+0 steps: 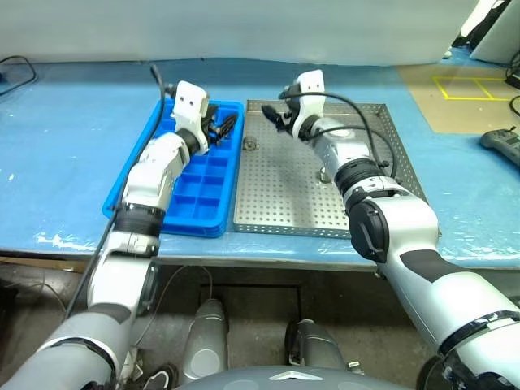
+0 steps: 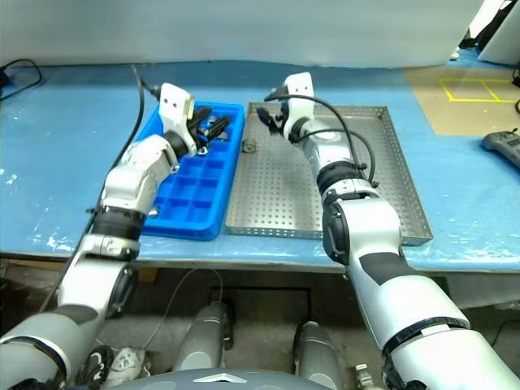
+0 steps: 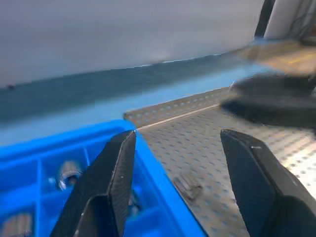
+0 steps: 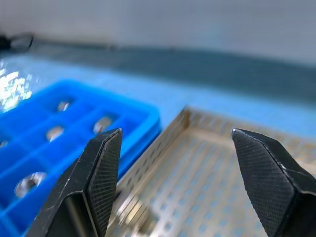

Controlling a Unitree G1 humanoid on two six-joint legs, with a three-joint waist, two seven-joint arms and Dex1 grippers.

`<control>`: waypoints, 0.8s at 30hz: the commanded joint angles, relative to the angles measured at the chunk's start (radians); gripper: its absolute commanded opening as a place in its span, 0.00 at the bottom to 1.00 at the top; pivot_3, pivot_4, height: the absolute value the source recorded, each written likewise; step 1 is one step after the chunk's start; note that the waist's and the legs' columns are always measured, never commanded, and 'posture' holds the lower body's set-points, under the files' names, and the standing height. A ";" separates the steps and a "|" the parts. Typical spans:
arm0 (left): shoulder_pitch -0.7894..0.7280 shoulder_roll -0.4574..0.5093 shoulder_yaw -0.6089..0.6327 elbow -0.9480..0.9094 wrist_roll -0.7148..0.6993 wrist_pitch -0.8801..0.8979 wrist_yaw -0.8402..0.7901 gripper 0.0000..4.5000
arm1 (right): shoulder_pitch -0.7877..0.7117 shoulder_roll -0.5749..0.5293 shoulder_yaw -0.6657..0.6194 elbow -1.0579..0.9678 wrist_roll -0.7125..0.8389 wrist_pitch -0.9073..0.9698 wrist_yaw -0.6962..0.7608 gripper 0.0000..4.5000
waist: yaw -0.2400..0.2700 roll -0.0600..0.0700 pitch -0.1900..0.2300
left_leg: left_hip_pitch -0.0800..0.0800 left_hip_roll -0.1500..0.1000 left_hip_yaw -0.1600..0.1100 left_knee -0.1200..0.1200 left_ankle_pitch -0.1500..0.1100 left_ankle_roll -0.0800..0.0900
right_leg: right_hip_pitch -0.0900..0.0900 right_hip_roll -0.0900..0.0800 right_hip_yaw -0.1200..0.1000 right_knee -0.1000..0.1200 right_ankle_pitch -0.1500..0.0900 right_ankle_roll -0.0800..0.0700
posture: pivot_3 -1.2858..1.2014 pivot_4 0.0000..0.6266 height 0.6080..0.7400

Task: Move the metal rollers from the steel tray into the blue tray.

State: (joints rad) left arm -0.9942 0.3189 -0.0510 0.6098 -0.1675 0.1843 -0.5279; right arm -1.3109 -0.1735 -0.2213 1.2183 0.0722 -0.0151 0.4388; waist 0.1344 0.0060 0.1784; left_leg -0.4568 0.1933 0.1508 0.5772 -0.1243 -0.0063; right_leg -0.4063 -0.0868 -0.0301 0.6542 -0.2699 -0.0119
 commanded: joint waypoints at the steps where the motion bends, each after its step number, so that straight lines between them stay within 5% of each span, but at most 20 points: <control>1: -0.174 0.030 -0.065 0.253 0.105 -0.127 -0.128 0.65 | 0.067 -0.023 -0.009 -0.177 0.044 0.003 0.010 0.82 | -0.006 0.000 0.000 | 0.000 -0.002 0.000 0.000 0.000 0.000 | 0.000 0.000 0.001 0.000 0.000 0.000 | 0.51 0.24 1.00; 6: -0.405 0.023 -0.165 0.585 0.221 -0.154 -0.474 0.65 | 0.344 -0.042 0.027 -0.708 0.097 0.223 0.016 0.82 | -0.010 -0.001 0.000 | 0.000 -0.004 0.000 0.000 0.001 0.005 | 0.001 0.000 0.001 -0.001 0.001 0.001 | 0.49 0.24 1.00; 11: -0.514 -0.037 -0.283 0.736 0.416 -0.087 -0.415 0.65 | 0.562 -0.013 0.044 -1.123 0.162 0.443 -0.058 0.82 | -0.023 -0.001 0.000 | 0.001 -0.004 0.000 -0.003 0.001 0.004 | 0.000 -0.001 0.001 -0.003 0.001 0.002 | 0.47 0.24 1.00; 24: -0.549 -0.136 -0.340 0.783 0.640 -0.068 -0.094 0.65 | 0.821 -0.019 0.114 -1.448 0.170 0.661 -0.143 0.82 | -0.042 -0.002 0.001 | 0.007 -0.004 0.000 -0.007 0.000 0.002 | 0.007 -0.002 0.002 -0.010 0.003 0.005 | 0.43 0.24 1.00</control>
State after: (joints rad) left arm -1.5037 0.1812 -0.3841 1.4000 0.4490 0.1192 -0.6435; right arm -0.4900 -0.1826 -0.0968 -0.1731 0.2273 0.6358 0.3032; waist 0.0923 0.0043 0.1791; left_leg -0.4504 0.1895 0.1512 0.5706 -0.1249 -0.0039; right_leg -0.3987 -0.0894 -0.0279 0.6437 -0.2666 -0.0070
